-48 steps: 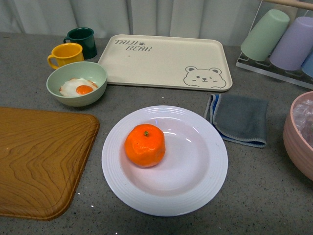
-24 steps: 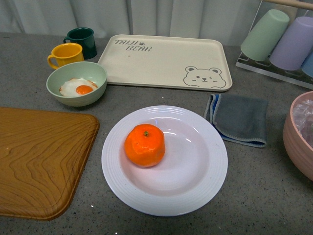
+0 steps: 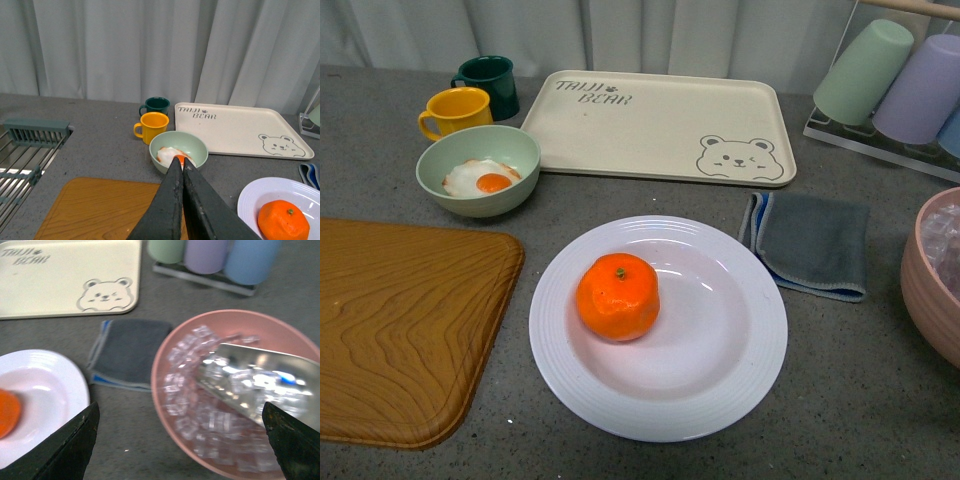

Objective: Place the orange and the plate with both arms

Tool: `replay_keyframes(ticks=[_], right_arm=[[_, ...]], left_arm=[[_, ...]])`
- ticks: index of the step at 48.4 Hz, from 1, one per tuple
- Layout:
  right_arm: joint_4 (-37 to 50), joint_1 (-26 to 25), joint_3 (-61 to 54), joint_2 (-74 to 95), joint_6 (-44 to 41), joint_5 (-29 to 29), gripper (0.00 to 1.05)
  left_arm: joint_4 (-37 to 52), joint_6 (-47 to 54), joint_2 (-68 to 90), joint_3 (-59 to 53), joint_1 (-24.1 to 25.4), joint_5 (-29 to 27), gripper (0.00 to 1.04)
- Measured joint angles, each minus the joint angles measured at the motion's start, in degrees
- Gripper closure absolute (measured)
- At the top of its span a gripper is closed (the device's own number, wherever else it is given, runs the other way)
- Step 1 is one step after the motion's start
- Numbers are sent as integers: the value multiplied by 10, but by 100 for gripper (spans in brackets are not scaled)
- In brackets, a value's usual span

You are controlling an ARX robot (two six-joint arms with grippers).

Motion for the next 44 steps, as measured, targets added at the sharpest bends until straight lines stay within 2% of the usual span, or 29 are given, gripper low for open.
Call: replay_keyframes(ticks=[2,7,9,19,23,44], right_arm=[[19,3,22,58,9,-56,9],[38,6,57,147,24,-144,9],[48,7,73,187,31,-196,9],[33,5,136,315,103,-355,9],[24,3,151,356,122,-365,9],[-38,10,190,438,162,-375,9]], left_arm=[[-2,0,-3,0,0,0,101],[-3,0,-4,0,0,0,101],[-3,0,-4,0,0,0,101],[-3,0,-5,0,0,0,101],[-3,-1,-5,0,0,0,100],[-3,0,-5,0,0,0,35]])
